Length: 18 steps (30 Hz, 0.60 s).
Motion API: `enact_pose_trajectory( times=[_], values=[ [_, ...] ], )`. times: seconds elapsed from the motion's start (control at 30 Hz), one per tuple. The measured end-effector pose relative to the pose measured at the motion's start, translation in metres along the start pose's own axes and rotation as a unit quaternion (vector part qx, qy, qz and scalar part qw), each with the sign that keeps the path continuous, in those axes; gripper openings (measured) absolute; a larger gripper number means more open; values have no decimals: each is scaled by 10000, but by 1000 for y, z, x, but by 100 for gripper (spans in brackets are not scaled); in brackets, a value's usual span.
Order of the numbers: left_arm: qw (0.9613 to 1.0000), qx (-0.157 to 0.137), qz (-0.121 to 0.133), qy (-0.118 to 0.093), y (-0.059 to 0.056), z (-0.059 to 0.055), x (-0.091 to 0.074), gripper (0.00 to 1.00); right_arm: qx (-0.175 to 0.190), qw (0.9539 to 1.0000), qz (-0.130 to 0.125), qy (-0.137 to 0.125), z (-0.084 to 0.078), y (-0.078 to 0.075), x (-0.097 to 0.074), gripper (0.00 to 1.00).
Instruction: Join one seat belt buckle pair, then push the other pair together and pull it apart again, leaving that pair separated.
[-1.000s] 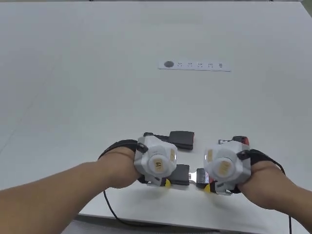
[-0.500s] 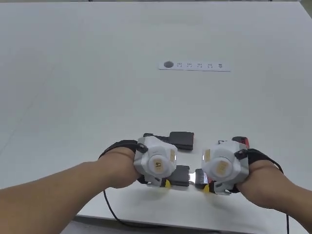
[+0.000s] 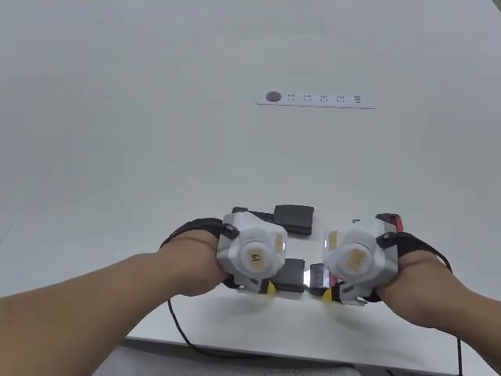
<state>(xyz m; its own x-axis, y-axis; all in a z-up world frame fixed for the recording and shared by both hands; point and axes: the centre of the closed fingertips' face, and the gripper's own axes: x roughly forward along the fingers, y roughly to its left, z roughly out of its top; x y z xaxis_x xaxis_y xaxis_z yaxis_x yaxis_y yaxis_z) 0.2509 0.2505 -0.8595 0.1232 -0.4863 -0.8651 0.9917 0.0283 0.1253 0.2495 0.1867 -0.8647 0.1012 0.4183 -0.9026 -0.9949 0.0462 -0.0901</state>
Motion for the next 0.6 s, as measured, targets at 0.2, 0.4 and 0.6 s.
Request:
enact_pose_trajectory(
  times=[0.2, 0.4, 0.6],
  values=[
    [10000, -85, 26, -14, 0, -1, 0, 32, -91, 10000, 7, -6, 1, 2, -1, 30],
    [9992, -320, 38, -242, 0, -5, -2, 31, -73, 9998, 45, -188, -2, 1, -4, 31],
    [9993, -275, 69, -246, -1, -4, -3, 31, -50, 9994, 24, -334, -2, 2, -6, 31]
  ],
)
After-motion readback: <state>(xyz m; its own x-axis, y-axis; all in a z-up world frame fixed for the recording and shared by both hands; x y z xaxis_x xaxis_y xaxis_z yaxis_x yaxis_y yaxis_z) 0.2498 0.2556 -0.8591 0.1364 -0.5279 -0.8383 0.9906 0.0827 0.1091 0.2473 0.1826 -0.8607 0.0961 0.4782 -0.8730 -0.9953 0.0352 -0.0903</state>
